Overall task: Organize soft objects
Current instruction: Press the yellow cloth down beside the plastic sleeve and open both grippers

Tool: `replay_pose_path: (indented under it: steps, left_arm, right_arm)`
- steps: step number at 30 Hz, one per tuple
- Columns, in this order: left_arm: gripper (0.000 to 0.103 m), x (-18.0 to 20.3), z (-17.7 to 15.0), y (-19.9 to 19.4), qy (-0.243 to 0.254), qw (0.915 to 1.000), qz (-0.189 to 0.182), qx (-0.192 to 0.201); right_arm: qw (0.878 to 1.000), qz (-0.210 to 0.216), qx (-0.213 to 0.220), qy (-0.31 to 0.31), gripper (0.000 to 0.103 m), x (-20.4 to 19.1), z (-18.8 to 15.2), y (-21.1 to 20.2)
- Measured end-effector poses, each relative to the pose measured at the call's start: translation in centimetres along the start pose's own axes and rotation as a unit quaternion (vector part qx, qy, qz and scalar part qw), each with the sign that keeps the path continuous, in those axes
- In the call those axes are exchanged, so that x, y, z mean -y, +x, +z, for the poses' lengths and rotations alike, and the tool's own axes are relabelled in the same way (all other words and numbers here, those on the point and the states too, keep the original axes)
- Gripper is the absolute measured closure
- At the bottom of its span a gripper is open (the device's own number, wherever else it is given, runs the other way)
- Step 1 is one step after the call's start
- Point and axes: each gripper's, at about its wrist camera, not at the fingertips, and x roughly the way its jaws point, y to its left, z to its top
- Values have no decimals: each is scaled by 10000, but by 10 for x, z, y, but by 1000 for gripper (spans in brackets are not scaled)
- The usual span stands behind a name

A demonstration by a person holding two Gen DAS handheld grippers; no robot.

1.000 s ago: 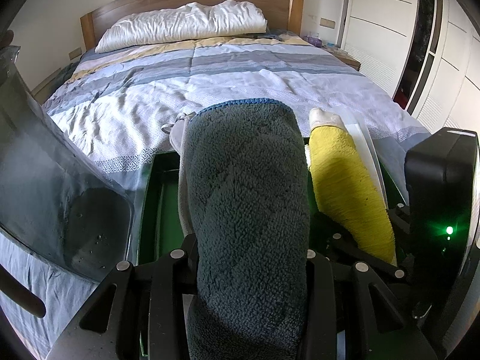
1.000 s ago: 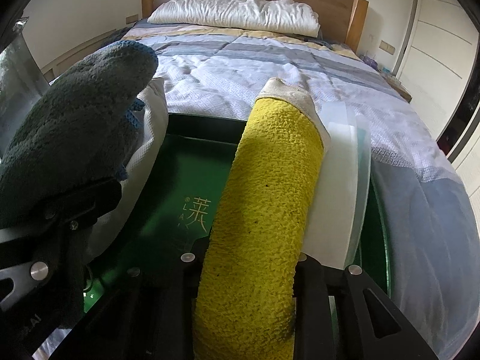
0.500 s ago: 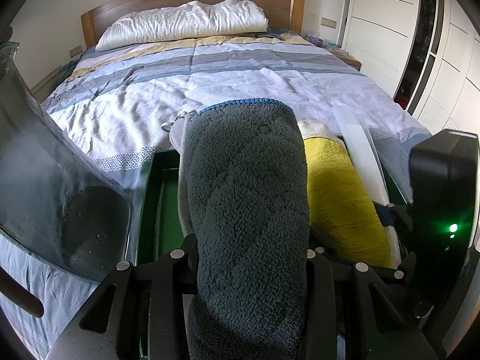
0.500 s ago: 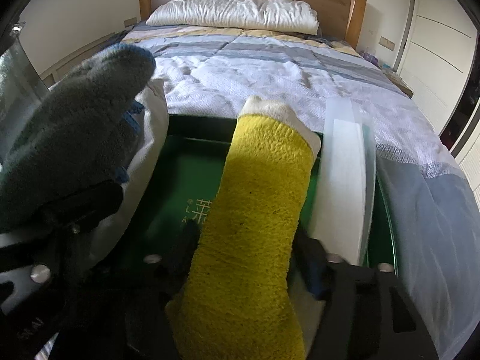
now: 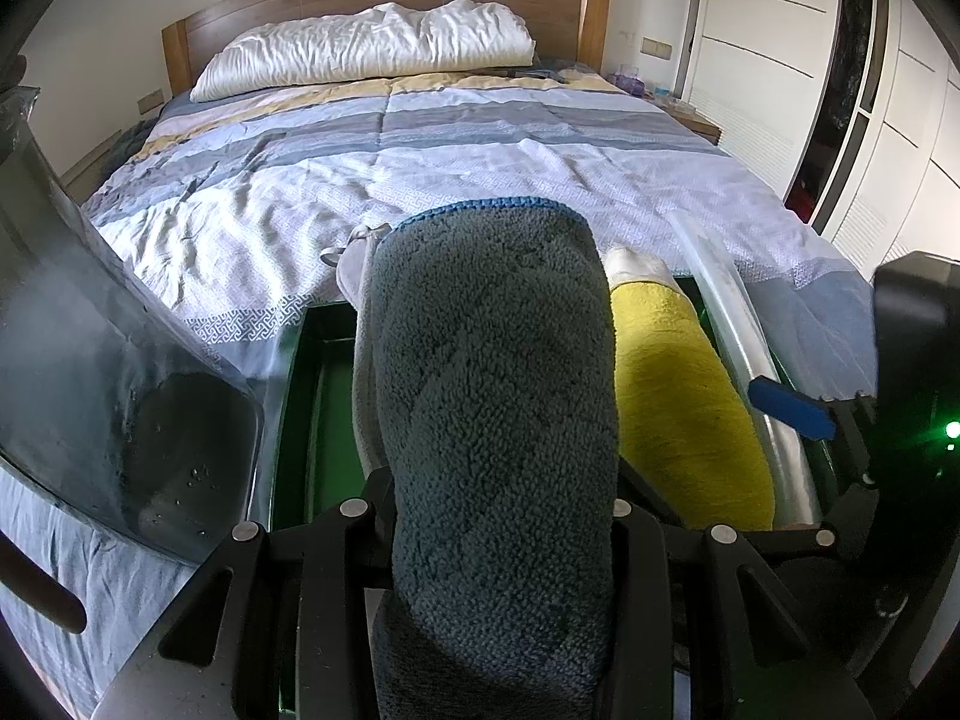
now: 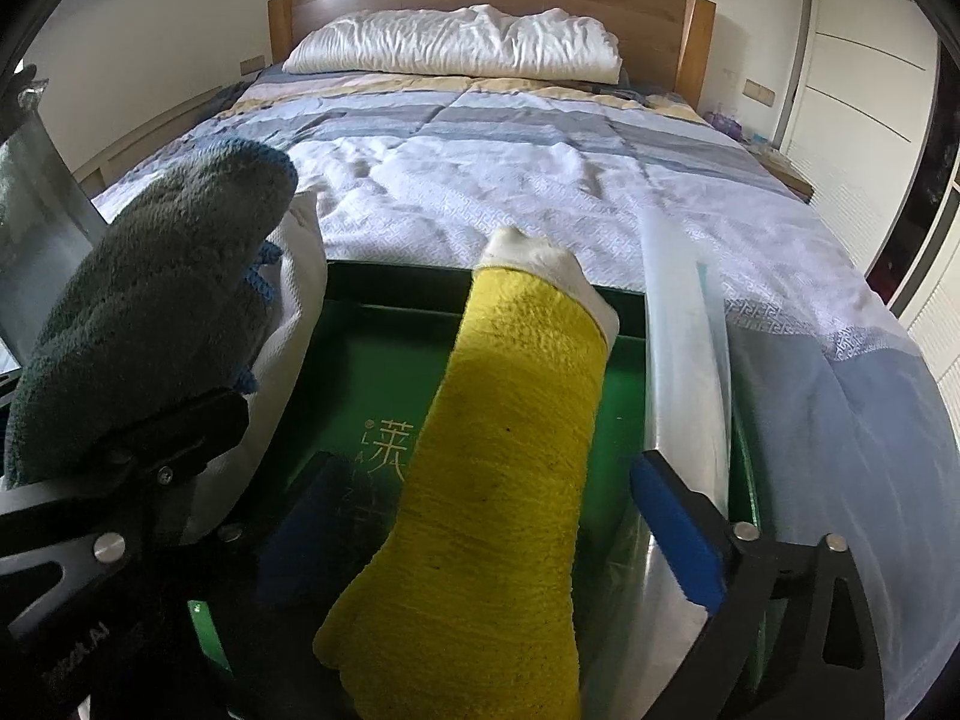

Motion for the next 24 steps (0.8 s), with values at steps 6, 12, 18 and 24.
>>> replay_pose_path:
  steps: [6, 12, 18, 24]
  left_arm:
    - [70, 1, 1, -2, -28, 10000, -53, 16]
    - [66, 1, 2, -3, -67, 9999, -75, 29]
    - [65, 0, 3, -4, -98, 9999, -101, 49]
    - [65, -1, 5, -3, -169, 9998, -129, 17]
  right_arm:
    - [9999, 15, 75, -66, 0, -1, -4, -9]
    - [9998, -60, 150, -148, 0, 0, -2, -15]
    - [9995, -146, 153, -229, 0, 0, -3, -18]
    - [9990, -266, 190, -292, 0, 5, -2, -26]
